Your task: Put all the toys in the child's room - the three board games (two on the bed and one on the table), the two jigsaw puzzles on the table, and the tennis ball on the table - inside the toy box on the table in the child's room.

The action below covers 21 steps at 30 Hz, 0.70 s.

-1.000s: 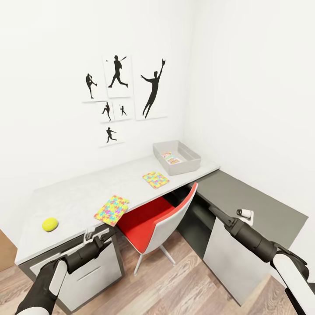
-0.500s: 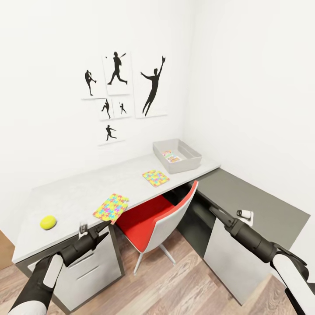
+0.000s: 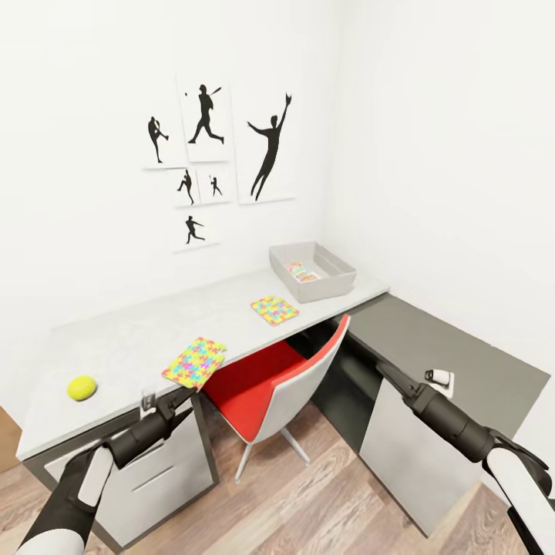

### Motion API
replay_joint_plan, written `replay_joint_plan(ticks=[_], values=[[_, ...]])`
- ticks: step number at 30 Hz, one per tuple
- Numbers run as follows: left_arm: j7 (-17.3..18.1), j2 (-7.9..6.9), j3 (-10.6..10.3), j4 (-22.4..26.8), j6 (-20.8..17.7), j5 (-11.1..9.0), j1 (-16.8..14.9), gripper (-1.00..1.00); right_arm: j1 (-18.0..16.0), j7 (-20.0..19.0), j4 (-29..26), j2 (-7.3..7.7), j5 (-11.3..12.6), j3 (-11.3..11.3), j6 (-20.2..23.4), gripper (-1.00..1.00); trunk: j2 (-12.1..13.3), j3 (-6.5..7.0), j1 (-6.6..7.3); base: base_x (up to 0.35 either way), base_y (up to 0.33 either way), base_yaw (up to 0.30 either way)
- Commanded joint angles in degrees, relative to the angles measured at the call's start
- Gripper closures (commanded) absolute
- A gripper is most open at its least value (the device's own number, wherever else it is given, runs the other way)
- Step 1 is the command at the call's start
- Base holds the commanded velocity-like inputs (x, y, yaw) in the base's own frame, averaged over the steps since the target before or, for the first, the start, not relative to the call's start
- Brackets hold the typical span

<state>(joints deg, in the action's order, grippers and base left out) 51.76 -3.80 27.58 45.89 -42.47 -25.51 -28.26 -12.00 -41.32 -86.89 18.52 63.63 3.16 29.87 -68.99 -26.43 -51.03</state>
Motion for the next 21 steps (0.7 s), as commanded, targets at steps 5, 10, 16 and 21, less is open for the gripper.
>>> replay_joint_plan(ticks=[5,10,16,21], values=[[-0.54,0.03,0.28,-0.06,-0.23,-0.08,-0.04,-1.00,-0.04,0.01,0.55,-0.03,0.45,0.13,0.45,-1.00,-2.06,-0.96,-1.10,0.000,0.000,0.000],[-3.01,-0.04,0.39,-0.09,-0.17,-0.14,-0.04,-1.00,-0.04,0.01,0.73,0.01,0.45,0.18,0.47,-1.00,-4.06,-1.86,-2.20,0.000,0.000,0.000],[-4.45,-0.28,0.47,-0.10,-0.16,-0.22,-0.04,-1.00,-0.04,0.01,0.80,0.02,0.51,0.57,0.53,-1.00,-6.47,-2.94,-3.52,0.000,0.000,0.000],[-4.69,-0.28,0.47,-0.10,-0.15,-0.24,-0.04,-1.00,-0.04,0.01,0.82,0.02,0.53,0.76,0.61,-1.00,-8.47,-3.83,-4.62,0.000,0.000,0.000]])
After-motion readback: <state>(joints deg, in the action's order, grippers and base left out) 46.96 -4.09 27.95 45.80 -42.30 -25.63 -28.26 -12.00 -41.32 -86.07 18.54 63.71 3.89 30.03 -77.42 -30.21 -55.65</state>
